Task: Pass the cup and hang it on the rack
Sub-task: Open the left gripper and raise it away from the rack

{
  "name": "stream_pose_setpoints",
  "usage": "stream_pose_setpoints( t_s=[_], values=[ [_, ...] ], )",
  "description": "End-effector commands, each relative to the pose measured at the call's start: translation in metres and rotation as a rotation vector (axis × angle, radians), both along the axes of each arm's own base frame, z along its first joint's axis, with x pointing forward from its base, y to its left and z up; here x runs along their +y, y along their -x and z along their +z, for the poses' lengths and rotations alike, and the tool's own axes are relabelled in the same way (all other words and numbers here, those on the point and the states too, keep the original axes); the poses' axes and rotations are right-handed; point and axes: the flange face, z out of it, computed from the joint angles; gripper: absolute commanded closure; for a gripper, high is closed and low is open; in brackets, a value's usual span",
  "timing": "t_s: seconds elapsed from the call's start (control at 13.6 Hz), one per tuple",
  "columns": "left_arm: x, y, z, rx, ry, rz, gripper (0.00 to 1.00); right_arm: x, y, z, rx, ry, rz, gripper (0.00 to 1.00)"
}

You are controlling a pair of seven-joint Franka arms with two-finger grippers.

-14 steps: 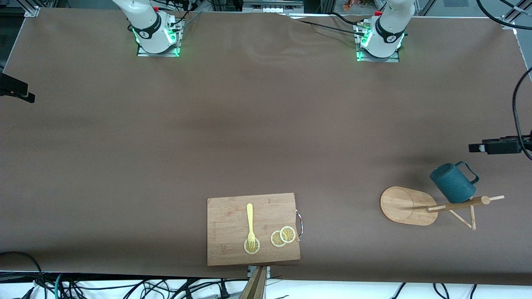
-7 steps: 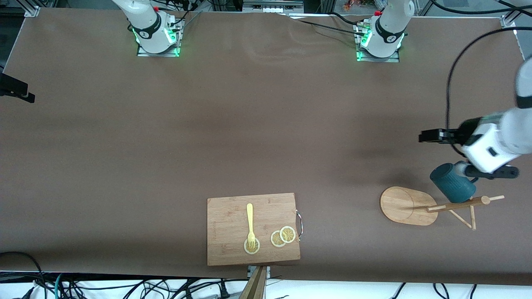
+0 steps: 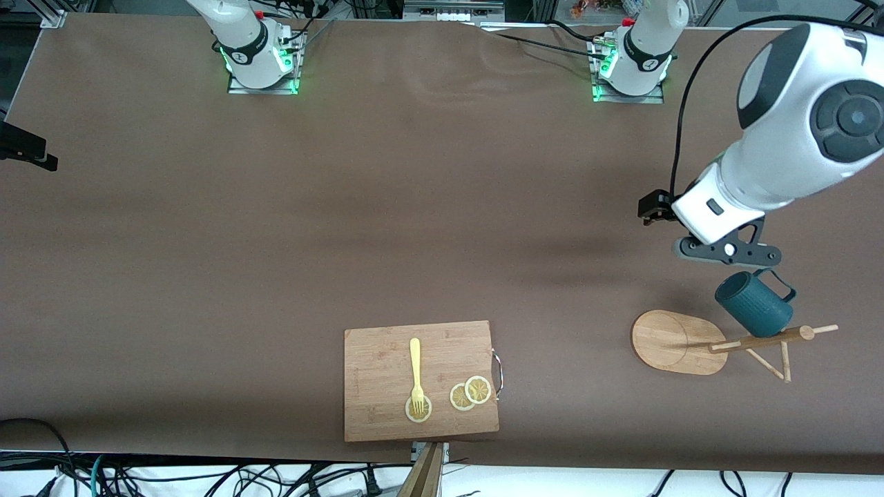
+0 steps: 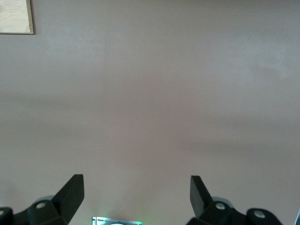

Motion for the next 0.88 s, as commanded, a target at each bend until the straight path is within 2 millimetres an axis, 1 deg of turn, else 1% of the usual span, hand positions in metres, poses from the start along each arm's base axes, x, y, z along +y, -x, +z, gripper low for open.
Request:
stream_pose_setpoints(
  t_s=[0.0, 0.07, 0.15, 0.22, 0.37, 0.51, 0.59, 0.81],
  values=[
    [0.000, 0.022, 0.015, -0.124, -0.018, -0.027, 0.00, -0.003, 0.000, 0.004, -0.011, -0.010, 0.009, 0.00],
    [-0.001, 0.027, 0.024, -0.142, -0.004, -0.016, 0.00, -0.002, 0.000, 0.004, -0.010, -0.010, 0.011, 0.00],
    [0.016, 0.033, 0.039, -0.149, 0.034, 0.034, 0.00, -0.002, 0.001, 0.004, -0.010, -0.010, 0.011, 0.00],
    [0.025, 0.042, 0.050, -0.147, 0.059, 0.068, 0.00, -0.003, 0.000, 0.004, -0.010, -0.010, 0.009, 0.00],
    [0.048, 0.049, 0.048, -0.079, 0.036, 0.094, 0.00, -0.002, 0.000, 0.004, -0.011, -0.010, 0.011, 0.00],
    [0.061, 0.048, 0.049, -0.078, 0.033, 0.049, 0.00, -0.002, 0.001, 0.004, -0.011, -0.010, 0.009, 0.00],
    [0.072, 0.046, 0.048, -0.076, 0.031, 0.058, 0.00, -0.003, 0.000, 0.004, -0.010, -0.010, 0.008, 0.00],
    [0.074, 0.043, 0.045, -0.072, 0.033, 0.063, 0.00, -0.003, 0.000, 0.004, -0.010, -0.010, 0.008, 0.00]
  ],
)
